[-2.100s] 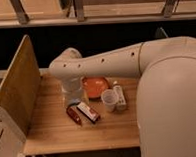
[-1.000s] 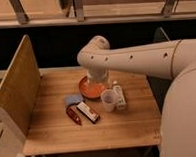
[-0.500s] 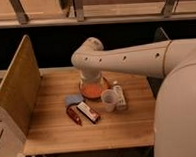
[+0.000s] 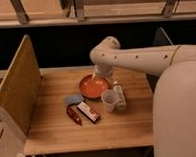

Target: Place the bottle in the ceramic bowl

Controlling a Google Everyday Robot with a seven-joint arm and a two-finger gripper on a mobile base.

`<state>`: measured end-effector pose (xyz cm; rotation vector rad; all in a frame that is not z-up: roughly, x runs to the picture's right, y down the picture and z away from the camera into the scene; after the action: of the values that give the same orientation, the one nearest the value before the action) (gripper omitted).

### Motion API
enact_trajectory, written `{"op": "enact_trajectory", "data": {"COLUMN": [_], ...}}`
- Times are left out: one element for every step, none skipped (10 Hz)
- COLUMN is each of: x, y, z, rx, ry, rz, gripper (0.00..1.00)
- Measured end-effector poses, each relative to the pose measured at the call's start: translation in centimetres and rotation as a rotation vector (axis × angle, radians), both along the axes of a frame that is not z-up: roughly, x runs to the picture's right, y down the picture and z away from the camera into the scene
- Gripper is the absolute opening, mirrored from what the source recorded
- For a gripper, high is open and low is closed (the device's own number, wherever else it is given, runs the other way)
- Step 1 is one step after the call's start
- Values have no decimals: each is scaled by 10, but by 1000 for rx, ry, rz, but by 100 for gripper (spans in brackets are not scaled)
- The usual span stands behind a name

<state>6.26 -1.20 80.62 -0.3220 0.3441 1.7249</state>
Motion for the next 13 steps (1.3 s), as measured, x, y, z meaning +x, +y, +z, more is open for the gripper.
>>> {"op": "enact_trajectory", "data": {"x": [20,48,72,94,107,105,101,101,103,98,89,78,76], "y": [1,5,10,17,21,21,21,21,21,24,29,40,45], "z": [6,14,19,23,25,25,25,25,25,29,34,45,51], "rx": [-2,-7,-15,-30,-41,-42,-43,-44,-42,-45,-58,-87,-105], "ry": [16,34,48,60,70,66,60,61,62,56,43,31,28], "rz": [17,51,85,109,118,119,119,118,117,115,123,138,152], "gripper": [65,65,65,65,65,65,65,65,65,65,65,65,65]}}
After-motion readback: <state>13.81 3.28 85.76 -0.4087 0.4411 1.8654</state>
